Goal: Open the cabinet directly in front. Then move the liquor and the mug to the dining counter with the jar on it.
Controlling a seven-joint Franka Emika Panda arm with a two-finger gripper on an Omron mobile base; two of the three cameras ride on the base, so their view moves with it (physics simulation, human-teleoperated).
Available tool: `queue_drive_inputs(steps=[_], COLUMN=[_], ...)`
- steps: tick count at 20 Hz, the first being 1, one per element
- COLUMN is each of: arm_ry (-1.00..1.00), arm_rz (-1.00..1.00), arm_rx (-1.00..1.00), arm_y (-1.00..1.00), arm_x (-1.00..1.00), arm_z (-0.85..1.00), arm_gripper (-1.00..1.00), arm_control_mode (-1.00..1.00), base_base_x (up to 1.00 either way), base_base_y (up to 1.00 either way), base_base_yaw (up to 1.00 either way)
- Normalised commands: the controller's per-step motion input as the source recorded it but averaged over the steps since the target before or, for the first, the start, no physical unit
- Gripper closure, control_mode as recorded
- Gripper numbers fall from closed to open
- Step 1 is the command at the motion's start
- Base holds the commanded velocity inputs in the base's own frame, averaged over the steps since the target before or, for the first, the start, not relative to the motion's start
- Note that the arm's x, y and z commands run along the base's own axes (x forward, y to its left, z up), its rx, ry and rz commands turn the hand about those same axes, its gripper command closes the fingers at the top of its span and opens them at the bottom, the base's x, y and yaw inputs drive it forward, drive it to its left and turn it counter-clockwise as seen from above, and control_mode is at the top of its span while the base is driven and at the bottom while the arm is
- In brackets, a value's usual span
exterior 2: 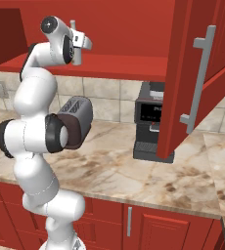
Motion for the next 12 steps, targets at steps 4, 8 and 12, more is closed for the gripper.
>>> queue_drive_inputs(steps=[4, 8, 12], arm_ry=[0.00, 0.00, 0.00], arm_rz=[0.00, 0.00, 0.00], arm_rx=[0.00, 0.00, 0.00], arm_y=[0.00, 0.07, 0.05], arm_x=[0.28, 0.18, 0.04], arm_z=[0.00, 0.00, 0.00], arm_gripper=[-1.00, 1.00, 1.00], arm_control_mode=[-1.00, -1.00, -1.00], base_base_x=[0.00, 0.00, 0.00], base_base_y=[0.00, 0.00, 0.00], base_base_yaw=[0.00, 0.00, 0.00])
